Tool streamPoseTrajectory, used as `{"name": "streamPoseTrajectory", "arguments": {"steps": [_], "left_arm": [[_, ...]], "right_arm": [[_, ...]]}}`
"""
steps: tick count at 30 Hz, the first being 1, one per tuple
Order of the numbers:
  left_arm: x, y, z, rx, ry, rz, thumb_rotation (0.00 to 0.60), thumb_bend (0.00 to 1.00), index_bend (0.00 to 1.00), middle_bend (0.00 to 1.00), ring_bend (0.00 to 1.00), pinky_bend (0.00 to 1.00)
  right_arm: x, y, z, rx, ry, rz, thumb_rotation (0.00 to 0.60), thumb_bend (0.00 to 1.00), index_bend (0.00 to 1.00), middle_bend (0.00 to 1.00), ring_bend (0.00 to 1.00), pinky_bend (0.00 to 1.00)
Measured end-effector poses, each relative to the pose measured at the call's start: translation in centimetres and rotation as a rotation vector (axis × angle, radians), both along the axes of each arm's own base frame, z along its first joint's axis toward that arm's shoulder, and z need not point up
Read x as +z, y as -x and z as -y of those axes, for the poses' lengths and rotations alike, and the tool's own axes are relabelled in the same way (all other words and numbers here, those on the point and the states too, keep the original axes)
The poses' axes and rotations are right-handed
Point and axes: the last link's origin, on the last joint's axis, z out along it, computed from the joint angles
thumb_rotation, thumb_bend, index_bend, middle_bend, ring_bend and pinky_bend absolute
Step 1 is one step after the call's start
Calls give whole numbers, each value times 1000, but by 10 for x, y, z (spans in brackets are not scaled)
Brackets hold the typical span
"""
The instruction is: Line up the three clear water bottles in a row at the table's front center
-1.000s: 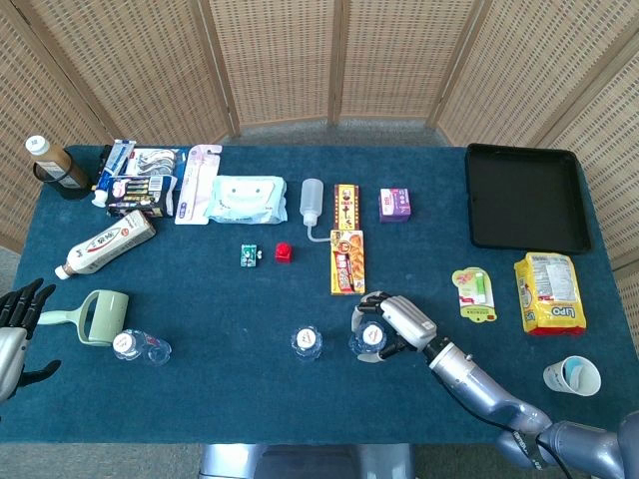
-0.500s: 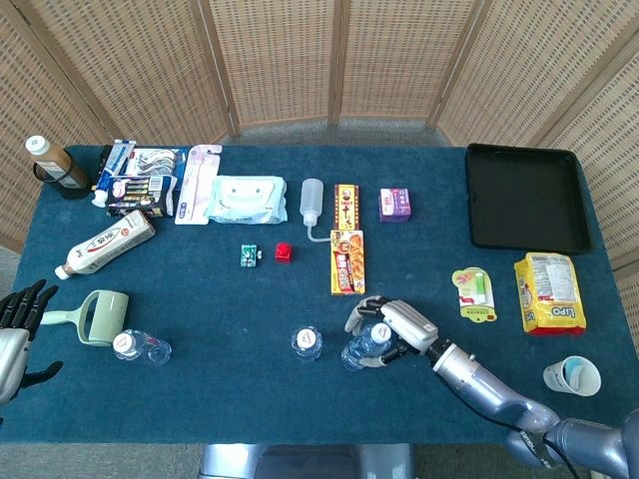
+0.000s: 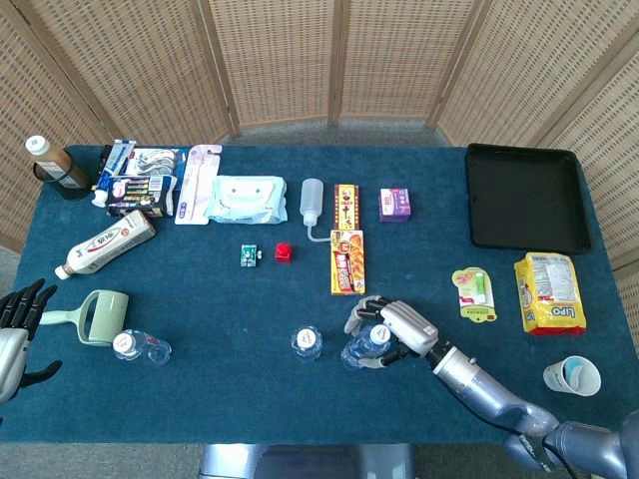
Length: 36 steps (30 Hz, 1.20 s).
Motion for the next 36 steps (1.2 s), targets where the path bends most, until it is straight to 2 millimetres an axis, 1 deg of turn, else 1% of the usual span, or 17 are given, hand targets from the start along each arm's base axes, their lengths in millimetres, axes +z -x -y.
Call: {"name": "streamPoseTrajectory", "arguments": {"steps": [1,3,6,12,15,19,22,26,29,32,36], "left_arm": [[0,0,0,-1,0,1,600,55,0,0,0,44],[1,0,0,-2,-2,1,600,55,0,0,0,44],[1,0,1,-3,-3,2,600,54,0,0,0,44],[1,0,1,-3,-4,5,600,55,0,0,0,44],[2,0,1,-3,-6,8,600,54,0,0,0,44],[2,0,1,-3,-6,8,600,55,0,0,0,44],[2,0,1,-6,-5,8,600,55,0,0,0,44],[3,0,2,-7,-9,10,600,54,0,0,0,44],[3,0,1,-6,-10,9,600,55,0,0,0,44],[3,0,1,-5,-6,9,600,54,0,0,0,44],[2,0,1,-2,-6,9,600,54,0,0,0,44]], "right_arm": [[-1,0,-1,4,0,-3,600,257,349,430,271,166],[-2,0,-1,15,5,-8,600,247,280,367,245,164],[-2,0,-1,32,30,-12,600,243,225,308,214,164],[-2,-2,-2,62,80,-8,600,231,202,283,202,158],[-2,0,-5,70,73,-6,600,227,171,262,198,150],[0,2,-10,84,66,-5,600,214,152,246,194,146],[1,4,-11,87,62,-5,600,195,140,228,189,144],[4,5,-12,87,56,-2,600,132,114,188,161,133],[8,4,-12,91,50,8,600,108,102,171,149,129],[14,1,-14,98,53,26,600,107,101,167,145,129],[28,-5,-17,108,57,60,600,107,101,165,145,128]]}}
